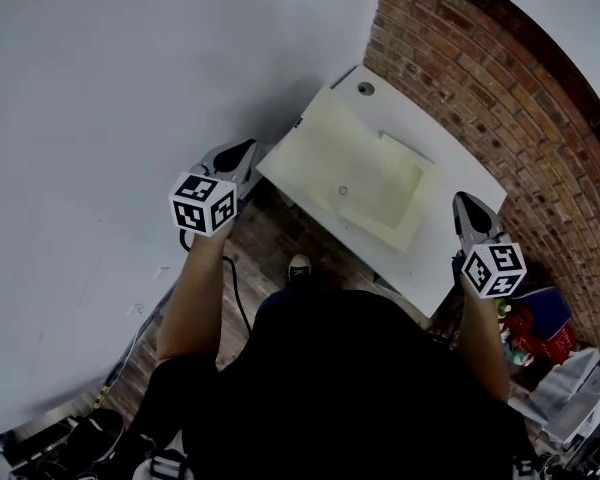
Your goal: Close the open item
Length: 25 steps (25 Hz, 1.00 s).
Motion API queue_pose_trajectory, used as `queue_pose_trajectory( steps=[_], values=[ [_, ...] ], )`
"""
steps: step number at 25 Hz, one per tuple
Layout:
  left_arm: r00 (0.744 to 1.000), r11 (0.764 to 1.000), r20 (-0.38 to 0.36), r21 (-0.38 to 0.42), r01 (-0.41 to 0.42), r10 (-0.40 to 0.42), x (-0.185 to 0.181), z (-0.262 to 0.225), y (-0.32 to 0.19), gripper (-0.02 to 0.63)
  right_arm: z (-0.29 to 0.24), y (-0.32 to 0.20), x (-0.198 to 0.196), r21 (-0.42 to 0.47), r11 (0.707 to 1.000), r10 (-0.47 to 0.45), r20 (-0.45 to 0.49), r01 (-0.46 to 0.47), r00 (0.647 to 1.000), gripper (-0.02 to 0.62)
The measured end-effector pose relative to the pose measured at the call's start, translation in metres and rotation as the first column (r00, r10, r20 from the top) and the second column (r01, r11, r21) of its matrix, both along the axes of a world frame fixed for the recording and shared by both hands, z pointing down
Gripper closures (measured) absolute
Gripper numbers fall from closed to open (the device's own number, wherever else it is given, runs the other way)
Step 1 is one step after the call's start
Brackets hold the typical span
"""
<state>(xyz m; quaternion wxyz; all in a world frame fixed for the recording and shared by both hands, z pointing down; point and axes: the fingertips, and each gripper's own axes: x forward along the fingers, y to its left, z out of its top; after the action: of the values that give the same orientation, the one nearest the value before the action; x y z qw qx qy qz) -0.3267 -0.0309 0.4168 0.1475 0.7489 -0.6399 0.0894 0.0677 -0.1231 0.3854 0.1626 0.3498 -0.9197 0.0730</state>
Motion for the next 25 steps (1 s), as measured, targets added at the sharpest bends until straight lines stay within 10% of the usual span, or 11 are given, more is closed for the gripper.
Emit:
queue_pose_trajectory(
  steps=[25],
  values=[
    [0.993, 0.994, -0.04, -0.016, -0.111, 0.11, -0.057, 0.011, -0.057, 0.603, -0.006, -0.018, -0.06, 0.004, 0.995, 0.098, 0.018, -0.098, 0.995, 0.594]
  ],
)
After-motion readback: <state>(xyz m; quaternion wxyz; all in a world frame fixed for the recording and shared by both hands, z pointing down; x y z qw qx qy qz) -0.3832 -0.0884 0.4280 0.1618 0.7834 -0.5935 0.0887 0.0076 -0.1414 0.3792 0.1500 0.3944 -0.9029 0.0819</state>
